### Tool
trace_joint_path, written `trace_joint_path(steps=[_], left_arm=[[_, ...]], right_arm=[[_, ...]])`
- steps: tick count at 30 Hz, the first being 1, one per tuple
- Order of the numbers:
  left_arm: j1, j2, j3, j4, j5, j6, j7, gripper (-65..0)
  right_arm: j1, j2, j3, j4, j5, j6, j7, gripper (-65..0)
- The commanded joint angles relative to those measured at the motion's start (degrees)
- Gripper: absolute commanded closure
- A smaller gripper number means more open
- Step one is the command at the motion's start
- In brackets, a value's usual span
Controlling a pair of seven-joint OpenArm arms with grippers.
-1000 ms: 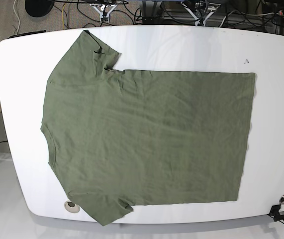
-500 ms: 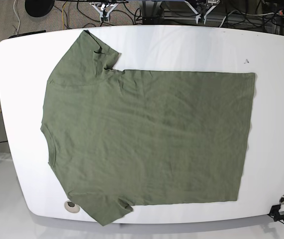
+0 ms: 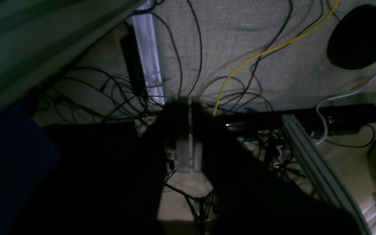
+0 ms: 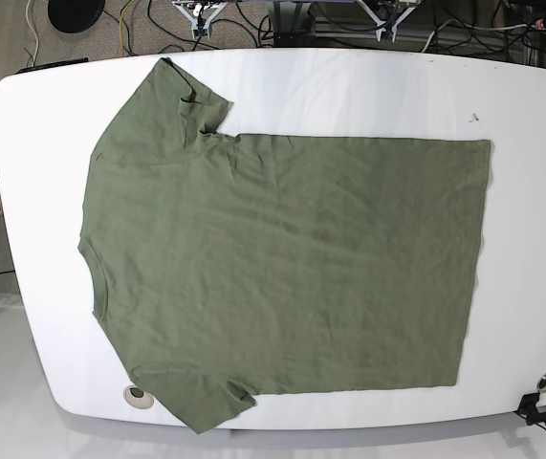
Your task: Fold the T-shirt properly
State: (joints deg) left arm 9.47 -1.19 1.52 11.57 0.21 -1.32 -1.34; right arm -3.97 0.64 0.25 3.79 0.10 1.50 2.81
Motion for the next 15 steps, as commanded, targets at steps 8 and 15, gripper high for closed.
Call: trace_joint_path(steps=[8, 15], left_arm=[[4.57, -0.80, 0.58, 4.46, -0.35, 0.34, -1.59, 0.0], [5.38, -1.15, 0.48, 5.12, -0.46, 0.40, -3.09, 0.0]], right_arm=[[-5.33, 0.56, 0.49, 5.69, 0.31, 1.66, 1.42, -0.6], [-6.42, 0.64, 0.70, 6.11, 0.26, 2.24, 2.81, -0.1]])
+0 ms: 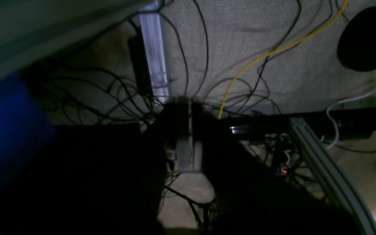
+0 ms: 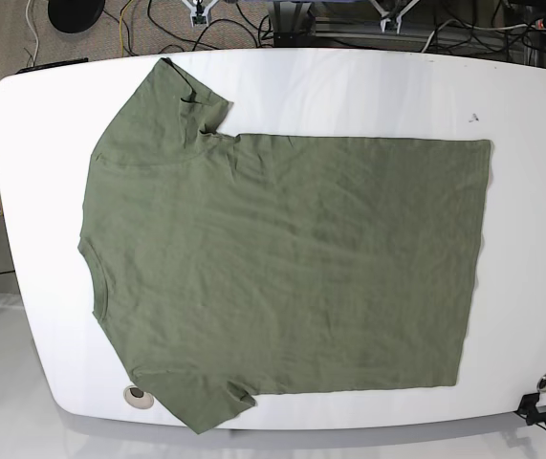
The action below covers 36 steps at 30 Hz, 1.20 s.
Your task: Fold the T-shirt properly
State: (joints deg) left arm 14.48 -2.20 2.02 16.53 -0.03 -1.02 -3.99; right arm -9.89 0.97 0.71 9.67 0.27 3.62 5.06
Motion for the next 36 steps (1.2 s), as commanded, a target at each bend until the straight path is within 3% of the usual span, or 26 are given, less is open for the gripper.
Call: trace_joint_path(steps=[1, 36], left_arm=[[0.44, -0.29, 0.00, 0.29, -0.25, 0.06, -0.77, 0.0], [0.54, -0.24, 0.01, 1.35, -0.62, 0.42, -1.00, 0.0]], right_arm=[[-0.48, 0.24, 0.13, 0.02, 0.27, 0.16, 0.59, -0.3], [-0.67, 0.22, 0.01, 0.71, 0.32, 0.38, 0.33, -0.6]])
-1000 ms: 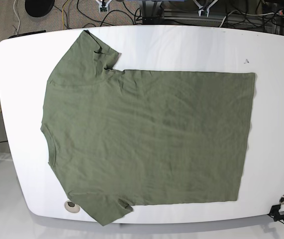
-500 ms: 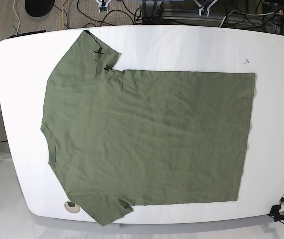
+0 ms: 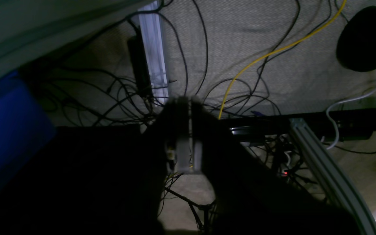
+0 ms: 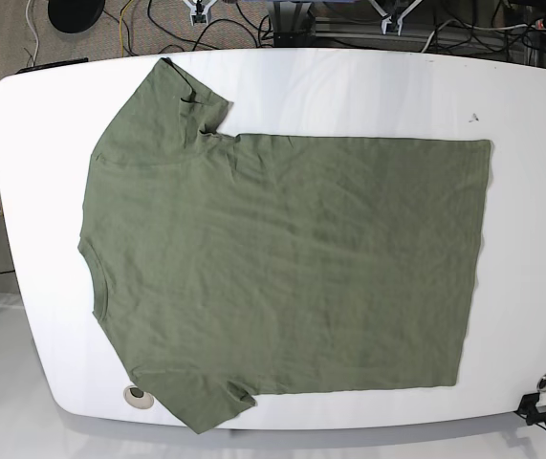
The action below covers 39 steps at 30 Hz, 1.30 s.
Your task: Fold the T-shirt properly
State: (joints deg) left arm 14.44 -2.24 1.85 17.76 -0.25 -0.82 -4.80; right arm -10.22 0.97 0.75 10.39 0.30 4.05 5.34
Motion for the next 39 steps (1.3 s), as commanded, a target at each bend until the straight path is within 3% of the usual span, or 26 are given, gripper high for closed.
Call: trace_joint_path(steps=[1, 27, 39], left_arm=[[0.45, -0.13, 0.28, 0.32, -0.20, 0.20, -0.27, 0.0], [7.04, -1.45, 0.19, 8.83, -0.54, -0.02, 0.39, 0.0], [23.03, -8.65, 0.11, 33.19, -1.48, -0.31, 2.97, 0.0]], right_arm=[[-0.32, 0.15, 0.06, 0.03, 0.29, -0.21, 0.01, -0.7], [-5.70, 1.75, 2.06, 3.34, 1.21, 0.45, -2.44, 0.0], [-19.05, 7.53, 2.58, 22.68, 0.81, 2.21, -7.34, 0.0]])
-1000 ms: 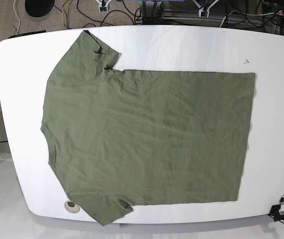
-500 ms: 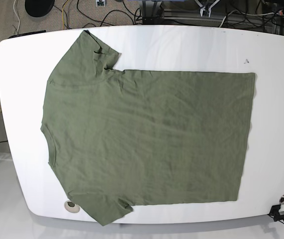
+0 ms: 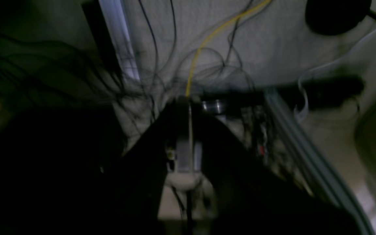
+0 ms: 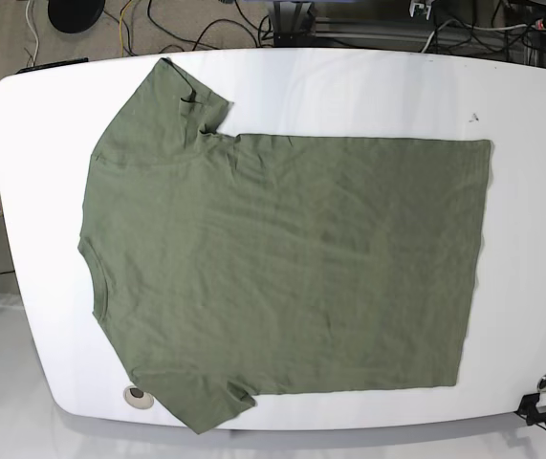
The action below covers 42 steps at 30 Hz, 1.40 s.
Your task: Fold the T-shirt properly
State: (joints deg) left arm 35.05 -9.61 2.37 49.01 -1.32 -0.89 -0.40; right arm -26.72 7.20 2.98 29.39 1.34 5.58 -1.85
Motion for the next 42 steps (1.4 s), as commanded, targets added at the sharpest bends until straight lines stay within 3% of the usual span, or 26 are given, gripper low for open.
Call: trace_joint_path(steps=[1, 6, 7, 10, 16, 20, 23, 28, 35, 42], left_arm=[[3.98, -1.82, 0.09, 4.21, -0.40, -0.10, -1.33, 0.0], [12.83, -4.11, -0.93, 19.99, -0.22, -0.13, 0.11, 0.0], [10.63, -3.34, -0.37, 17.41, -0.61, 0.42, 2.08, 0.0], [15.18, -4.81, -0.31, 23.72, -1.23, 0.33, 2.57, 0.0], [23.59, -11.24, 0.61, 38.35, -7.55, 0.15, 3.08, 0.0], [27.30, -13.65, 1.34, 47.52, -9.85, 0.11, 2.52, 0.0], [28.85, -13.91, 0.80, 54.02, -9.51, 0.08, 2.31, 0.0], [28.94, -12.29, -7.56, 61.36, -9.92, -0.47, 3.18, 0.0], [26.97, -8.83, -20.04, 66.03, -18.61, -7.43, 6.61, 0.0], [24.69, -8.94, -23.51, 68.99, -18.89, -7.20, 6.53, 0.0]], right_arm=[[-3.94, 1.43, 0.72, 5.85, -0.09, 0.98, -0.33, 0.0], [-10.67, 2.02, 1.81, 17.65, 0.01, 1.74, -1.22, 0.0], [-10.33, 1.89, 1.39, 15.77, 0.46, 1.72, -2.37, -0.1], [-16.67, 2.55, 2.36, 25.49, 0.46, 1.86, -2.94, 0.0], [-25.97, 3.90, 3.83, 44.89, 0.41, 1.58, -6.51, 0.0], [-28.57, 4.18, 4.52, 54.87, 0.49, 1.64, -8.55, 0.0], [-29.00, 4.10, 5.13, 60.68, 0.57, 1.65, -9.66, 0.0], [-27.61, 4.16, 5.80, 68.87, 0.40, 1.68, -13.84, 0.0], [-22.55, 4.22, 8.86, 79.42, 4.61, 2.12, -21.09, 0.0], [-20.37, 5.75, 8.09, 86.06, 5.59, 3.88, -21.63, 0.0]])
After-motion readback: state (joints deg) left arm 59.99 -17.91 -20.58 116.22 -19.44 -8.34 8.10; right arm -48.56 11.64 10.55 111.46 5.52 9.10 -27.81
